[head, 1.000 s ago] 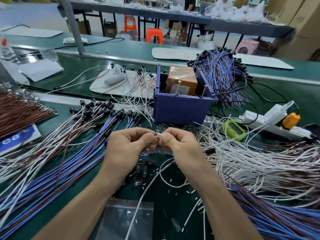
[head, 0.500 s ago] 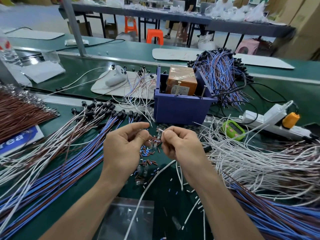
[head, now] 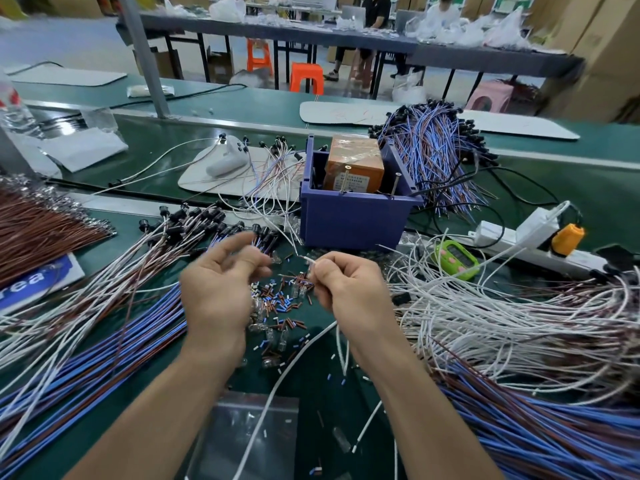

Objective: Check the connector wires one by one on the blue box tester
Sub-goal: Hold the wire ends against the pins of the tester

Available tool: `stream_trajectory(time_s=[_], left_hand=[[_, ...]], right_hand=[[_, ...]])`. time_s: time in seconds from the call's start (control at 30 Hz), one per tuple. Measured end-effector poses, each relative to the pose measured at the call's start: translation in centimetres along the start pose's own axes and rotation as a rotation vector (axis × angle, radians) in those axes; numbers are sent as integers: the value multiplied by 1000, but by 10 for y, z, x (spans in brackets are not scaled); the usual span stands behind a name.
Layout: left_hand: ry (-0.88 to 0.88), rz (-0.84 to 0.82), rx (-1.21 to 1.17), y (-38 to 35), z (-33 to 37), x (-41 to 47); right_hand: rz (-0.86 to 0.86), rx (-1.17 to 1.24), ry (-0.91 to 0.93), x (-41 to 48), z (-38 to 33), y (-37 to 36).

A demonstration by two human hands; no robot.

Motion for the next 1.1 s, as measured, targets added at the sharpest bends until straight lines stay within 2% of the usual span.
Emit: stream_trajectory(time_s=[0.07,0.1,0.23,0.3,0.37,0.43,0.53,0.63,0.73,0.83,0.97,1.1], left_hand=[[-4,62,11,18,8,11],[-48,54,106,22,12,14],[-283,-136,621,1,22,-8],[-276,-254,685,-18,18,-19],[-129,-373,590,-40,9,-27],[25,-435,331,-57,0,-33],[172,-395,31,-69,-1,-31],[273,-294,-95,-72,0,-25],[308,-271,-54,-82,4,-14],[253,-275,96,-92,10,-2],[133,-214,203,-104,10,6],[112,-174,212,-109,1,11]], right_hand=[[37,35,-4,0,-1,13],[49,60,1,1,-2,19],[30,225,8,2,-4,20],[13,351,-8,2,-4,15],[2,440,-16,3,-3,14],[-8,464,-13,3,-4,16],[-28,441,16,4,-7,19],[45,309,32,5,-8,27],[229,187,73,6,-13,48],[397,242,84,9,-18,75],[447,378,90,20,-23,92],[482,328,81,26,-23,104]])
Point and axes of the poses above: each hand's wrist, its own x-axis towards the middle knuckle, its own y-axis out of the back of the hand, z = x × y, the point moved 6 cm from there along x, towards the middle knuckle, and after that the axes turned 4 degrees about -z, right-handed, at the moved point
